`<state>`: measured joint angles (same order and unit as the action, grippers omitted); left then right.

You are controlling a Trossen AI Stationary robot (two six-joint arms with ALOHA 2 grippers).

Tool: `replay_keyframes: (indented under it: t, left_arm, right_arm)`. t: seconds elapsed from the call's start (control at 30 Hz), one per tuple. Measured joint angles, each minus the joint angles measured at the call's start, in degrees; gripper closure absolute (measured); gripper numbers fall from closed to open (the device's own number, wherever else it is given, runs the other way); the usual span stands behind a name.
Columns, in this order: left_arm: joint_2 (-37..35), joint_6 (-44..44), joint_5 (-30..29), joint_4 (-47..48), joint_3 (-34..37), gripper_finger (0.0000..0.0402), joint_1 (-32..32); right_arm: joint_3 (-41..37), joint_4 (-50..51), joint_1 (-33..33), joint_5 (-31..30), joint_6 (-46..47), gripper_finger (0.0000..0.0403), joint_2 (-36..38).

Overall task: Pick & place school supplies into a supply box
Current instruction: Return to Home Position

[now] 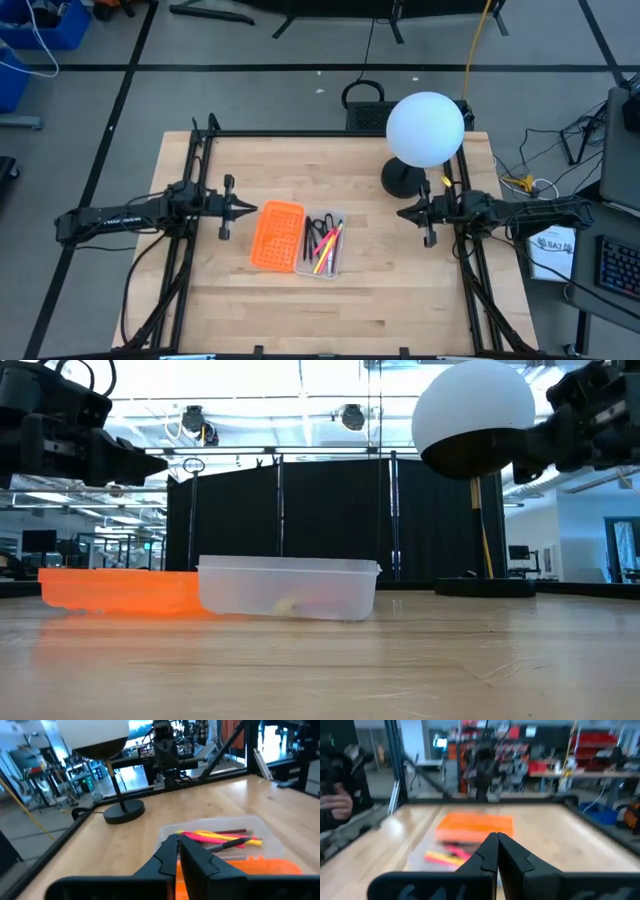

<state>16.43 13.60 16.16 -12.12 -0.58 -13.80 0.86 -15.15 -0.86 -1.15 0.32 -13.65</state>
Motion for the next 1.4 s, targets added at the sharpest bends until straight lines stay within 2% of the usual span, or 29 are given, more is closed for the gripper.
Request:
replay_keyframes:
  t: [0.13,0.23,0.33,0.53,0.9,1.4]
  left_arm:
    - [0.00,-2.33,-0.15,0.00,0.00,0.0353,0.00]
    - [0.02,-2.03,-0.17,-0.02,0.00,0.0343,0.00]
    - [0.01,-2.13,-0.17,-0.02,0.00,0.0341,0.00]
    - [0.00,-2.09,-0.17,-0.02,0.00,0.0340,0.00]
    - [0.02,-2.09,-0.20,-0.09,0.00,0.0339,0.00]
    - [0.02,-2.09,-0.20,-0.11,0.00,0.0339,0.00]
  right_arm:
    - [0.00,9.97,-0.04,5.69,2.08,0.0403,-0.04]
    - [0.00,12.86,-0.11,2.63,7.31,0.0403,-0.66]
    - [0.00,8.66,-0.11,-1.26,5.97,0.0403,-0.81]
    - [0.00,-0.81,-0.17,0.79,0.89,0.0403,-0.76]
    - [0.00,-6.46,-0.13,-0.50,-1.39,0.0403,-0.76]
    - [0.00,-6.42,-0.13,-0.50,-1.44,0.0403,-0.79]
